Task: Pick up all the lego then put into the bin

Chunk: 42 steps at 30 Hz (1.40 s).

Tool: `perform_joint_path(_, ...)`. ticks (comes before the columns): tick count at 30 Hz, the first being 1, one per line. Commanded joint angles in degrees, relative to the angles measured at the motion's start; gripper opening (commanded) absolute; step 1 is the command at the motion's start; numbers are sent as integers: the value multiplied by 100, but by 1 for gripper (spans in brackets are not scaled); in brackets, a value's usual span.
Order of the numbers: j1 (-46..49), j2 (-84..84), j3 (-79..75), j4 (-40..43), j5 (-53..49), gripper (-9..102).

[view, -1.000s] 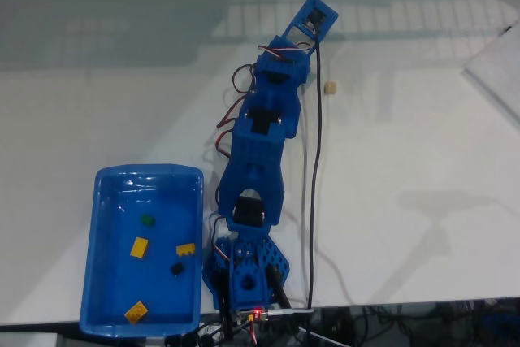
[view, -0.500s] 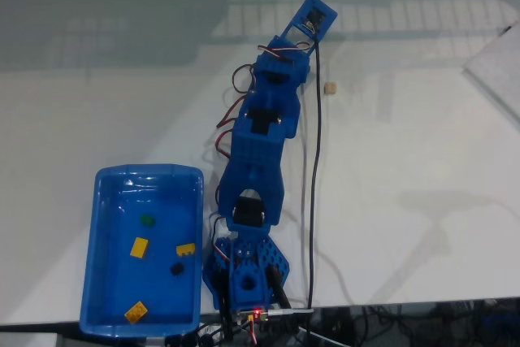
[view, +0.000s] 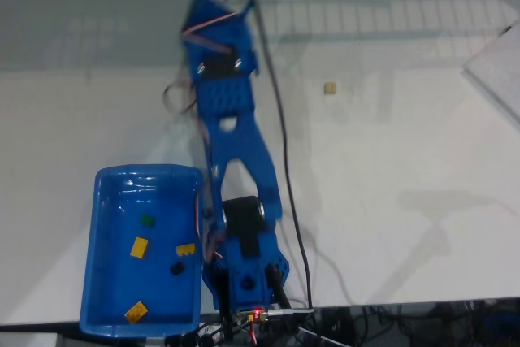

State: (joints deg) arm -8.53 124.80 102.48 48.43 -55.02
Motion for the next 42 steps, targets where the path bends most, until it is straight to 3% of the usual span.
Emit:
perform_joint_path(1,-1345,1028,-18,1116,-308,0)
perform_joint_path(5,-3313,1951,369,2707,-703,0)
perform_joint_path(10,-5405,2742,949,4104,-905,0)
perform_joint_path(16,-6636,2909,1459,4711,-976,0)
perform_joint_path(21,-6935,2918,1600,4966,-993,2)
perform_joint_path(27,-6785,2821,1600,5124,-1143,26)
perform_joint_path(34,-6188,2883,1538,5168,-1327,29)
perform_joint_path(39,-4017,2435,1143,4667,-1723,29)
perform_joint_path(42,-1986,2162,1345,3542,-2399,29)
